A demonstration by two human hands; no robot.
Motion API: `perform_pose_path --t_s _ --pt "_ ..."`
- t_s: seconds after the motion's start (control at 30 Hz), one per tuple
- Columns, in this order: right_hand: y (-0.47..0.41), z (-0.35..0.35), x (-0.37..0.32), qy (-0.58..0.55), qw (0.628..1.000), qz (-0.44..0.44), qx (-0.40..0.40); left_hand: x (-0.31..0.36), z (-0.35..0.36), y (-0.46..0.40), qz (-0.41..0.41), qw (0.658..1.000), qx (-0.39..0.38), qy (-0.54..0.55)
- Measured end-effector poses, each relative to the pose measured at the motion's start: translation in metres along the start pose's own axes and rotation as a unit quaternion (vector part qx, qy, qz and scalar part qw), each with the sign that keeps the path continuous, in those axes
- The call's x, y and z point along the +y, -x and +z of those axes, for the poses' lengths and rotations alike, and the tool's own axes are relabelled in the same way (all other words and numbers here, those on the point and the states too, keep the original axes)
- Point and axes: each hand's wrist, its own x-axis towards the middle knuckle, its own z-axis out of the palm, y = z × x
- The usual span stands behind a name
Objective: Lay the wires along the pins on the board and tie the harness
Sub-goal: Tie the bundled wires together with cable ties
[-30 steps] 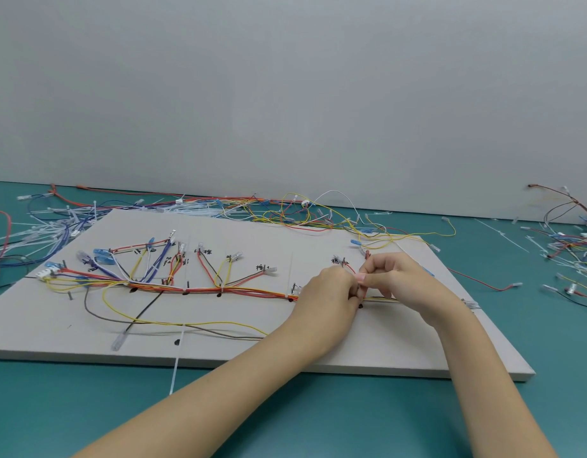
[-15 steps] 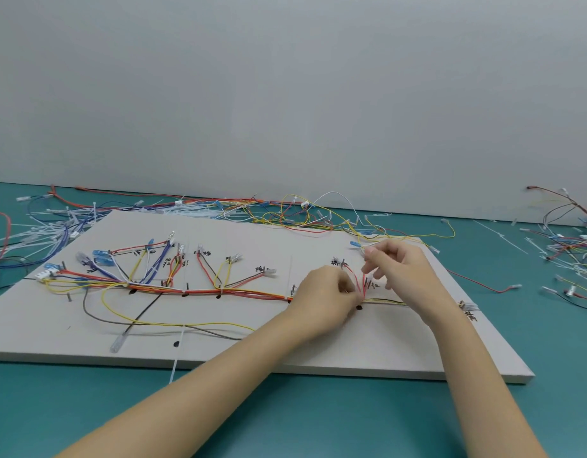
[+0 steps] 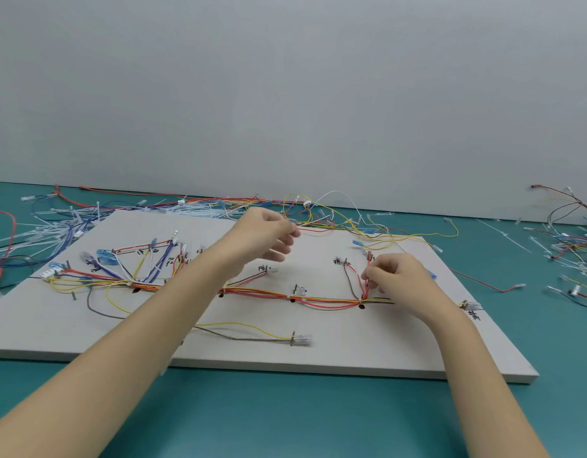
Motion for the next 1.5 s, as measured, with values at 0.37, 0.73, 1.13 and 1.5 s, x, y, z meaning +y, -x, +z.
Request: perform_pose_path --t_s 0.37,0.73,1.13,1.5 --pt "0.004 -0.006 0.002 0.038 0.989 0.019 -0.139 -0.044 0.002 0.023 0.090 0.936 -0.094 -0.326" --pt "-0.006 -0.001 0.012 0.003 0.999 0.041 -0.023 -0.060 0.005 0.029 0.138 0.961 -0.071 -0.227" --pt "-0.016 0.031 0.011 0.130 0.975 0.078 0.162 -0.070 0.010 0.027 0.176 0.951 -0.020 -0.254" --pt "-0.031 0.031 0.004 0.162 0.962 0.135 0.176 -0.072 0.011 0.028 0.182 0.950 -0.015 -0.254"
